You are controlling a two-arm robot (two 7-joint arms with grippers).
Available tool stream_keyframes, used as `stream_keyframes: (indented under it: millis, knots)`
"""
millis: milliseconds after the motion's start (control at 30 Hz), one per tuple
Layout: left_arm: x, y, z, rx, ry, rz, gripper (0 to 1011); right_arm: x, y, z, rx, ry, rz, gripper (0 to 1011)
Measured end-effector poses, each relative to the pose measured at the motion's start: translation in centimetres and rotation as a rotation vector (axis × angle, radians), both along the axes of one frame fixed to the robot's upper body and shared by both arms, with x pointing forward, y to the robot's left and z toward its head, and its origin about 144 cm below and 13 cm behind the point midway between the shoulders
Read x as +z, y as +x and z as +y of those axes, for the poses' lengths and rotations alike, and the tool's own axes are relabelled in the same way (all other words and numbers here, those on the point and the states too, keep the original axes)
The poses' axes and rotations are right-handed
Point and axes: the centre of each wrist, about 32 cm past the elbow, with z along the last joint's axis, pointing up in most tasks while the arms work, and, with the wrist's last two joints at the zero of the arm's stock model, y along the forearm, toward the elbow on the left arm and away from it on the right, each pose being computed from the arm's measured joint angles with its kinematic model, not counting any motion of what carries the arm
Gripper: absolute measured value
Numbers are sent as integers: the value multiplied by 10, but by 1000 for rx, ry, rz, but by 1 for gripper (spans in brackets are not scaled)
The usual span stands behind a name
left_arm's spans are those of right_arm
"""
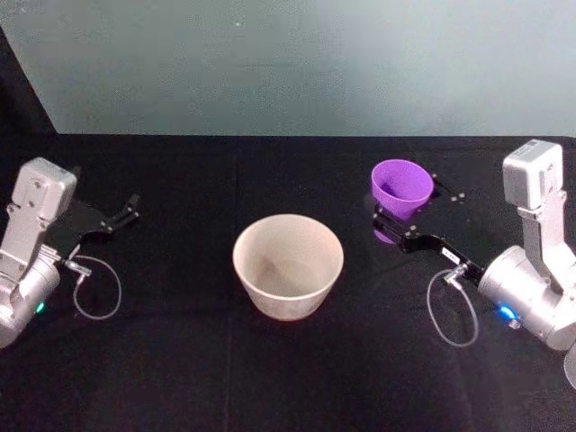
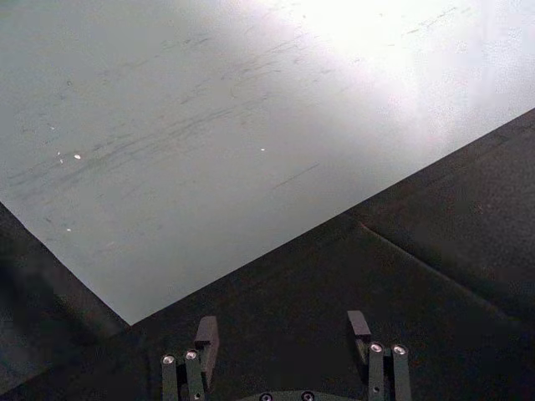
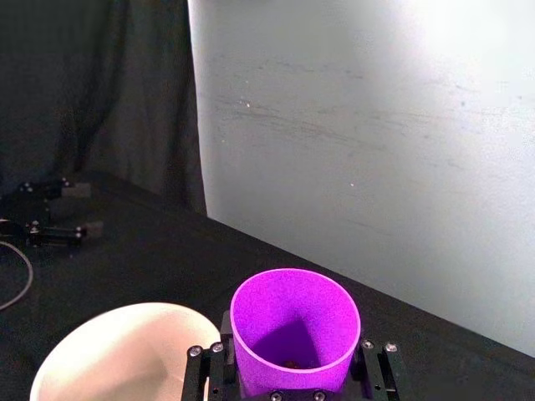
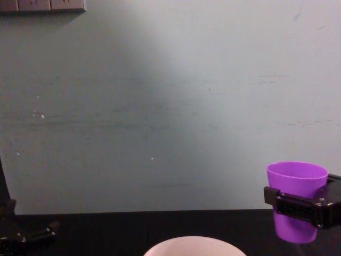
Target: Pick up the cup and pour the mung beans from the cup into the bowl.
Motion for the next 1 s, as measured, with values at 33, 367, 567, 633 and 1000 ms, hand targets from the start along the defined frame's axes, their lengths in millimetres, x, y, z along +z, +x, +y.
stream_keyframes:
  millis: [33,367,567,633,1000]
  knots:
    - [0,0,0,0,0,0,1000,0,0,0,0,0,0,736]
    - [0,0,0,0,0,0,1000,0,0,0,0,0,0,737]
    - [0,0,0,0,0,0,1000,0,0,0,0,0,0,737]
    - [0,0,0,0,0,0,1000,0,0,0,0,0,0,736]
    - [0,0,0,0,0,0,1000,0,0,0,0,0,0,737]
